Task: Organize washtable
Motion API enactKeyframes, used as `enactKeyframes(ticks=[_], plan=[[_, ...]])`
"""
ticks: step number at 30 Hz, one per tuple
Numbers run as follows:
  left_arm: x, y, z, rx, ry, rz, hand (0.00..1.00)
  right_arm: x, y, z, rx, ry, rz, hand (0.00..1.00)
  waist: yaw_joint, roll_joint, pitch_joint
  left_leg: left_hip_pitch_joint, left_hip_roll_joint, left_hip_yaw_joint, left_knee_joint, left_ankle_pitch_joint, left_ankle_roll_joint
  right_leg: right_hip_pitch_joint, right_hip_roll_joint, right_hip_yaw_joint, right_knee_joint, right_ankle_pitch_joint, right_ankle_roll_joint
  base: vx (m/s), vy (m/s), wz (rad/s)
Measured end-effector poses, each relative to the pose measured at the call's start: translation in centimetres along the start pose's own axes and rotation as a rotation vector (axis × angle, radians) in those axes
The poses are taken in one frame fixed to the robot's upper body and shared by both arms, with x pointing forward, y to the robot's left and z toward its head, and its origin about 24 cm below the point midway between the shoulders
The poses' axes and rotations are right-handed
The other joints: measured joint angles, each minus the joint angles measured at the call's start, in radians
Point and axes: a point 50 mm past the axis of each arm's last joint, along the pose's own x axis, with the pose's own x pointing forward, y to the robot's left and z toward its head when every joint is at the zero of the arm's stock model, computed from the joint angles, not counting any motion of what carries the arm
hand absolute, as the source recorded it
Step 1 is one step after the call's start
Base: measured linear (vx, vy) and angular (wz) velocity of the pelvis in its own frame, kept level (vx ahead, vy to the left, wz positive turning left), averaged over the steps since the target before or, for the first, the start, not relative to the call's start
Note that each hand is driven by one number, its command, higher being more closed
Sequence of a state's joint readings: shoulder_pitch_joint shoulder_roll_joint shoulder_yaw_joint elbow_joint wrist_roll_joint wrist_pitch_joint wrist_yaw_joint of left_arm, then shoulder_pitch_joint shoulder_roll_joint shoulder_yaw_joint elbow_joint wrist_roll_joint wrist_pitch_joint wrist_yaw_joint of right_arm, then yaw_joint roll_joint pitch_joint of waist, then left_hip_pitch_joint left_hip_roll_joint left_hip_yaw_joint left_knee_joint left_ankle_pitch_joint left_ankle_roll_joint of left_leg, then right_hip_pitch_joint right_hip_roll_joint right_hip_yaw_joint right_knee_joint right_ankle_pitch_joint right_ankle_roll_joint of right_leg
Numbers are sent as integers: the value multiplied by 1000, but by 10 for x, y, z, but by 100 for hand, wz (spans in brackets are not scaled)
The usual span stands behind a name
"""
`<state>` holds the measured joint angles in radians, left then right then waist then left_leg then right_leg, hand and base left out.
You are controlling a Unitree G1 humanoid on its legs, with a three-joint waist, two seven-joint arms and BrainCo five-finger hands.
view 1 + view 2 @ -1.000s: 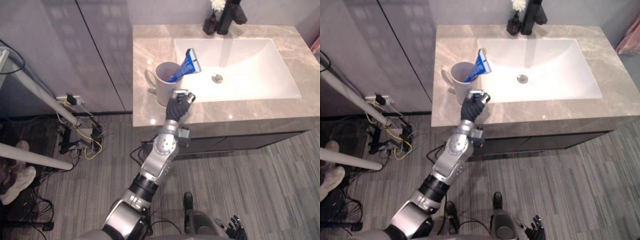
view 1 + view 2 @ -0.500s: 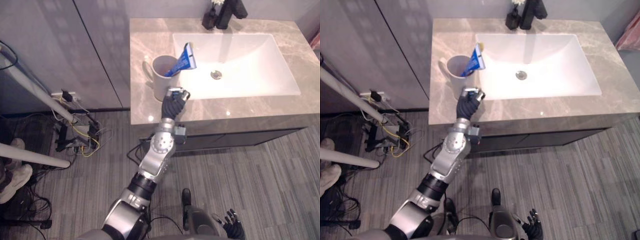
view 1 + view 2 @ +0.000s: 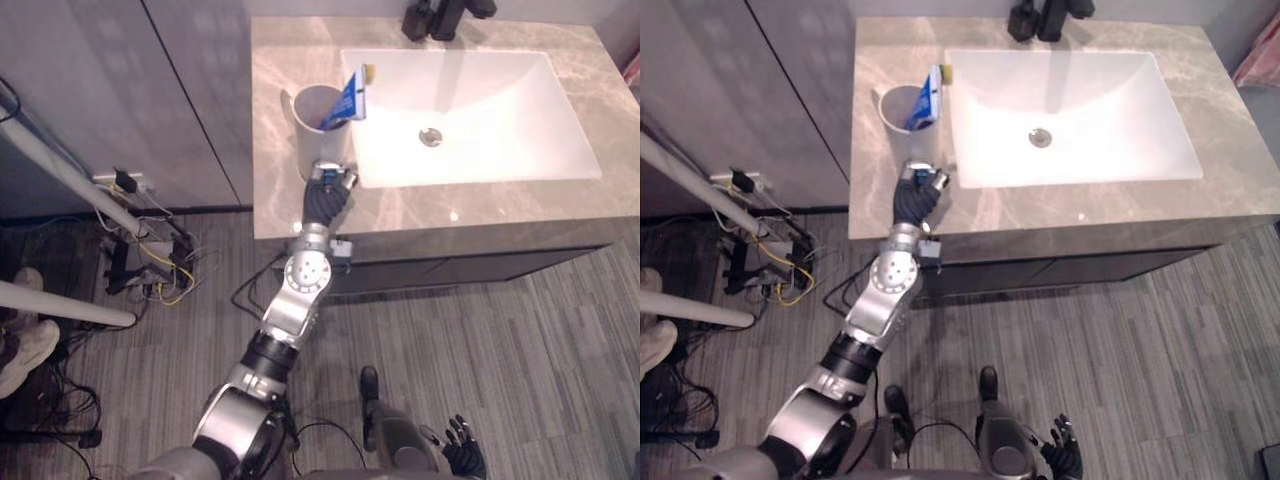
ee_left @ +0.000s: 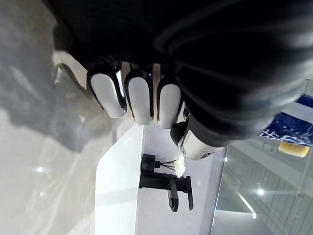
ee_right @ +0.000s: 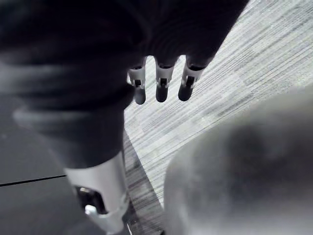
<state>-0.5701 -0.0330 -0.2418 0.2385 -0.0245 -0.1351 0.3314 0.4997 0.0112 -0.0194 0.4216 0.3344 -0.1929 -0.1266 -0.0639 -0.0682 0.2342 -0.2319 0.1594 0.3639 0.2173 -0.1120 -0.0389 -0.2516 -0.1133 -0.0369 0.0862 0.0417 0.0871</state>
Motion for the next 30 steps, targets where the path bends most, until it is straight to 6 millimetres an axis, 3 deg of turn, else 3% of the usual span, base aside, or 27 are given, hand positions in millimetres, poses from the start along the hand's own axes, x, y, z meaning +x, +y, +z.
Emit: enactKeyframes(ticks=[23,30], plan=[[22,21,15,117,-63,65,100,0,5,8,-10,-50,53,0,3,2,29,-23,11,5,31,3,4,-17,7,8,0,10,-4,-2,0,-1],[34,26,28,137,-102,96,100,1,2,10,-20,-54,50,0,2,3,42,-42,14,4,47,3,4,-31,8,9,0,17,-4,0,0,0]])
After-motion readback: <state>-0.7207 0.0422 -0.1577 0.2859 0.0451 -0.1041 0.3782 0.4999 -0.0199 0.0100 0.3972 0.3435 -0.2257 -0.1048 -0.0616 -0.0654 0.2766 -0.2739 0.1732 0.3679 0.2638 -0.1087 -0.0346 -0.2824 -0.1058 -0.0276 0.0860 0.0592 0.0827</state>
